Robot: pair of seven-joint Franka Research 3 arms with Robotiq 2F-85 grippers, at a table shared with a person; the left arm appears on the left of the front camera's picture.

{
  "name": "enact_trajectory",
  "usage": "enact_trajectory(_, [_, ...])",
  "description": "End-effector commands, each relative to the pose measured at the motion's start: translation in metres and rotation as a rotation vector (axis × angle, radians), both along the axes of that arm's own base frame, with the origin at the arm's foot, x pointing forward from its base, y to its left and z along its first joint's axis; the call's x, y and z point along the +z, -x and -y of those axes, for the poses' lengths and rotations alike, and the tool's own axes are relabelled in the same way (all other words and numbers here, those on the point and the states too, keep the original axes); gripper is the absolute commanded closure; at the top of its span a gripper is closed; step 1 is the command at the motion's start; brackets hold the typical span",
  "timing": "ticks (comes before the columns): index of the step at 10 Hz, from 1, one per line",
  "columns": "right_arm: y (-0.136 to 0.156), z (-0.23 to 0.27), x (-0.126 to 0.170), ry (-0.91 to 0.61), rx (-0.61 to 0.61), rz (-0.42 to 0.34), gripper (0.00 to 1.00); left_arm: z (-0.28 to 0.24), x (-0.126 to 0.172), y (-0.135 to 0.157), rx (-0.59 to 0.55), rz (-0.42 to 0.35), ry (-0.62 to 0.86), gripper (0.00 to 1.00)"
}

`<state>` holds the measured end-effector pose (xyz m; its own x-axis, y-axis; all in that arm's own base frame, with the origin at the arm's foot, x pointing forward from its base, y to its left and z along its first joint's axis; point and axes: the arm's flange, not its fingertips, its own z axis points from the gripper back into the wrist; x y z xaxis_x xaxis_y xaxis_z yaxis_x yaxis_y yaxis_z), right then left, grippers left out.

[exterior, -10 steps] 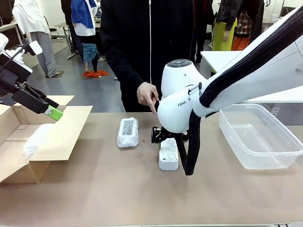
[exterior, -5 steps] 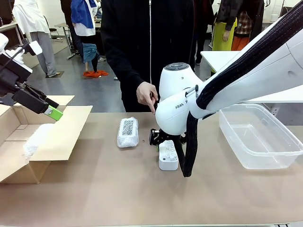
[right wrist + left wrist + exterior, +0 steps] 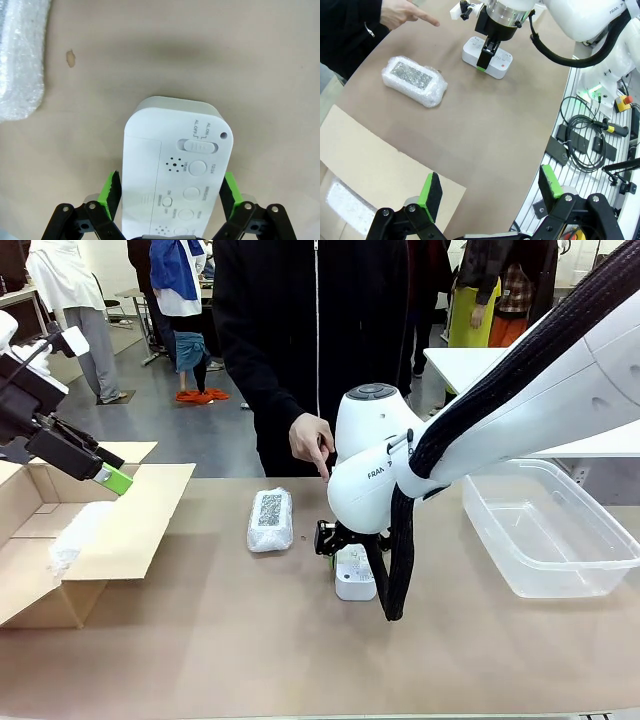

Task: Separate and place wrapped and unwrapped clocks.
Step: Pick up the Digital clock indicated by the person.

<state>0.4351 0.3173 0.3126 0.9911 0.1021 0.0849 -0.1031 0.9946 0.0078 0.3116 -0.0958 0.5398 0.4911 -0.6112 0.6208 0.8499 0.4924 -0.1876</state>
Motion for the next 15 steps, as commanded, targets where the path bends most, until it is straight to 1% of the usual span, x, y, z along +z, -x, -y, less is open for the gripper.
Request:
enact_trajectory(1, [-0.006, -0.006, -0.007, 0.016, -0.015, 0.026, 0.00, -0.001, 0.001, 0.001, 0.001, -0.005, 0.016, 0.00])
enact_trajectory(3, [-0.004, -0.006, -0.007, 0.010, -0.004, 0.031, 0.00, -0.001, 0.001, 0.001, 0.001, -0.005, 0.016, 0.00])
enact_trajectory(4, [-0.002, -0.007, -0.005, 0.016, -0.001, 0.036, 0.18, -0.001, 0.001, 0.001, 0.001, -0.005, 0.016, 0.00])
enact_trajectory(5, [-0.002, -0.007, -0.004, 0.012, 0.003, 0.035, 0.18, -0.001, 0.001, 0.001, 0.001, -0.005, 0.016, 0.00])
enact_trajectory(6, [-0.003, -0.008, -0.004, 0.009, 0.007, 0.034, 0.36, -0.001, 0.001, 0.001, 0.001, -0.005, 0.016, 0.00])
enact_trajectory(7, [-0.003, -0.007, -0.004, 0.008, 0.004, 0.030, 0.23, -0.001, 0.001, 0.001, 0.001, -0.005, 0.016, 0.00])
enact_trajectory(8, [-0.003, -0.008, -0.004, 0.004, 0.005, 0.032, 0.55, -0.001, 0.001, 0.001, 0.001, -0.005, 0.016, 0.00])
enact_trajectory(9, [-0.004, -0.008, -0.004, 0.003, -0.001, 0.035, 0.42, -0.001, 0.001, 0.001, 0.001, -0.005, 0.016, 0.00])
enact_trajectory(10, [-0.004, -0.007, -0.001, 0.008, -0.006, 0.027, 0.42, -0.001, 0.001, 0.001, 0.001, -0.005, 0.016, 0.00])
enact_trajectory(11, [0.000, -0.006, 0.015, 0.011, -0.021, 0.022, 0.42, -0.001, 0.001, 0.001, 0.001, -0.005, 0.016, 0.00])
enact_trajectory(13, [0.016, -0.003, 0.080, 0.013, -0.038, 0.062, 0.42, -0.001, 0.001, 0.001, 0.001, -0.005, 0.016, 0.00])
enact_trajectory(14, [0.027, -0.005, 0.117, -0.006, -0.025, 0.113, 0.42, -0.001, 0.001, 0.001, 0.001, -0.005, 0.016, 0.00])
enact_trajectory(15, [0.034, -0.008, 0.148, -0.002, -0.018, 0.147, 0.42, -0.001, 0.001, 0.001, 0.001, -0.005, 0.016, 0.00])
